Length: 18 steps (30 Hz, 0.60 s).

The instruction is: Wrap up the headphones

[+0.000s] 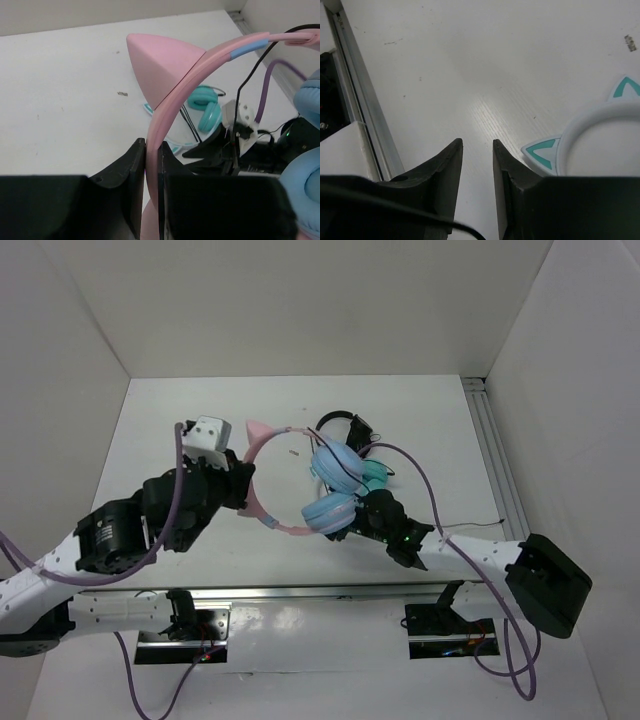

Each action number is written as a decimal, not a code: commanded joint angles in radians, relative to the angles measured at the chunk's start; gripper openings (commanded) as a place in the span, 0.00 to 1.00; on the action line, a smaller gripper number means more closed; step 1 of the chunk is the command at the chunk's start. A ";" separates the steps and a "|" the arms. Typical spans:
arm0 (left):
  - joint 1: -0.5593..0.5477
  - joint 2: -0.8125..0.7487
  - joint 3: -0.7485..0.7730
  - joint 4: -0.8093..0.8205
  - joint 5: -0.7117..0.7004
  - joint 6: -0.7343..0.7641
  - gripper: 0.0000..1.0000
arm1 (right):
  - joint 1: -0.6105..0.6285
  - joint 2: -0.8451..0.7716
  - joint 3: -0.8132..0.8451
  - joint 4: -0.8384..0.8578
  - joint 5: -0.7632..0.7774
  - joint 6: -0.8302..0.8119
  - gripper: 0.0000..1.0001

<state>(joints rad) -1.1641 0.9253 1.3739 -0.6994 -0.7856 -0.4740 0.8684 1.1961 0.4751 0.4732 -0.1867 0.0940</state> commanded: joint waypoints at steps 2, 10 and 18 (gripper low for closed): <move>-0.005 -0.052 0.109 0.132 -0.165 -0.104 0.00 | 0.001 0.057 -0.029 0.215 -0.053 0.050 0.36; -0.005 -0.043 0.148 0.109 -0.244 -0.104 0.00 | 0.021 0.097 -0.082 0.283 -0.027 0.079 0.33; -0.005 -0.052 0.139 0.100 -0.293 -0.123 0.00 | 0.050 0.151 -0.093 0.314 0.004 0.098 0.03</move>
<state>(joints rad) -1.1641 0.8948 1.4864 -0.6964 -1.0267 -0.5316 0.8982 1.3281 0.3901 0.6956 -0.2085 0.1860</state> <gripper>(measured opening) 0.230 0.022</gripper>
